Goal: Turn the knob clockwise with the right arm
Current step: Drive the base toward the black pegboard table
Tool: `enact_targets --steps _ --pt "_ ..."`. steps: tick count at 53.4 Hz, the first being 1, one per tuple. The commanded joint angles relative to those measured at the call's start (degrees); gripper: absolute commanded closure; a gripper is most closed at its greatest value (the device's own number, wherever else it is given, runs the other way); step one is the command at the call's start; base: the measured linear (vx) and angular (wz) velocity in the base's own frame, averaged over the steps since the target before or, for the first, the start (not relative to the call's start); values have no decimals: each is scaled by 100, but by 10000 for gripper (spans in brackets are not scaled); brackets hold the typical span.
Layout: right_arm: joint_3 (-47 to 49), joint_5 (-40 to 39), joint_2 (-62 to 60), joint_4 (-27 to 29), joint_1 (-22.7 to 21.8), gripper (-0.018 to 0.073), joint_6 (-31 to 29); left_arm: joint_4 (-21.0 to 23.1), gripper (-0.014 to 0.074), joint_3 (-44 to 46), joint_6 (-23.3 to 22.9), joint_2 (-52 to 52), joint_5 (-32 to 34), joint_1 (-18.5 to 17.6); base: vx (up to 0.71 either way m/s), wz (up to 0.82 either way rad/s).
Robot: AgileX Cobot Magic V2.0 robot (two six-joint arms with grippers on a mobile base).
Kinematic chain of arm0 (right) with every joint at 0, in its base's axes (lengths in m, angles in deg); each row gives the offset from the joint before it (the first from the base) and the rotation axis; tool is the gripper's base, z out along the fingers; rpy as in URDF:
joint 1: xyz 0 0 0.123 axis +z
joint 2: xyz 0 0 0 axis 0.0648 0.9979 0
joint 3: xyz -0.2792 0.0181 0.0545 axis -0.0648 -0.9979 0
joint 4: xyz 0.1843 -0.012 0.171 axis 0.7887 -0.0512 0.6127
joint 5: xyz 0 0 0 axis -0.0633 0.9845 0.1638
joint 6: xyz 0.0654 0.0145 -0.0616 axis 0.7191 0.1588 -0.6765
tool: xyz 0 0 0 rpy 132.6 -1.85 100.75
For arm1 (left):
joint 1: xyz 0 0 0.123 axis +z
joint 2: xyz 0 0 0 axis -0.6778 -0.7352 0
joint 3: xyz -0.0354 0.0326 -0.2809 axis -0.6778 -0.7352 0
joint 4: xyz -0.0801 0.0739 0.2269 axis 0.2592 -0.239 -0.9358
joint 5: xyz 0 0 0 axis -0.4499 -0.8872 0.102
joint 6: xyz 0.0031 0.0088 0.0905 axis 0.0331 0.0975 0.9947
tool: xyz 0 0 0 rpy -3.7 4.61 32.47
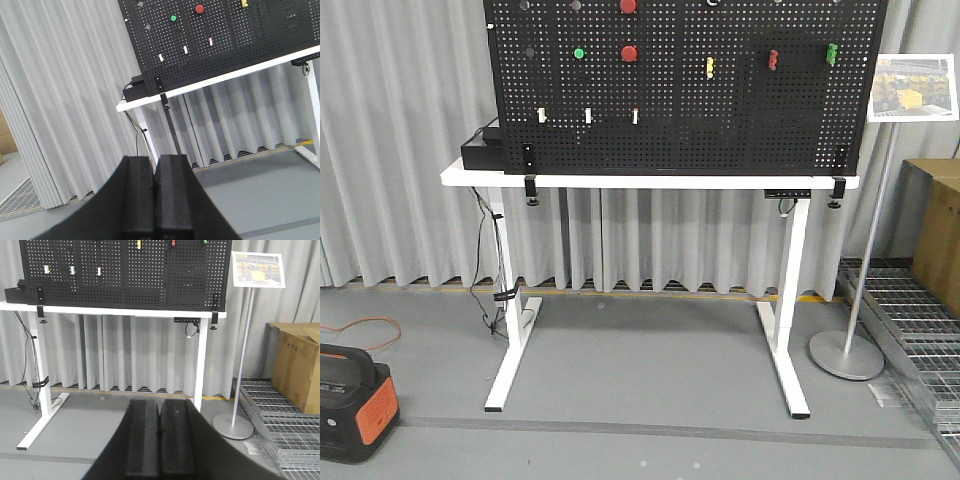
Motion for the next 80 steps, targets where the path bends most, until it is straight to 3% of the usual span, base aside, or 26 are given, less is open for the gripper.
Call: enact_targets --steps 1,80 --pt "-42 -462 -62 -15 -14 567 -52 30 603 -188 -22 -113 450 -47 0 0" --pt "-42 -465 -63 -15 -14 567 -52 30 603 -188 -22 -113 450 -47 5 -1"
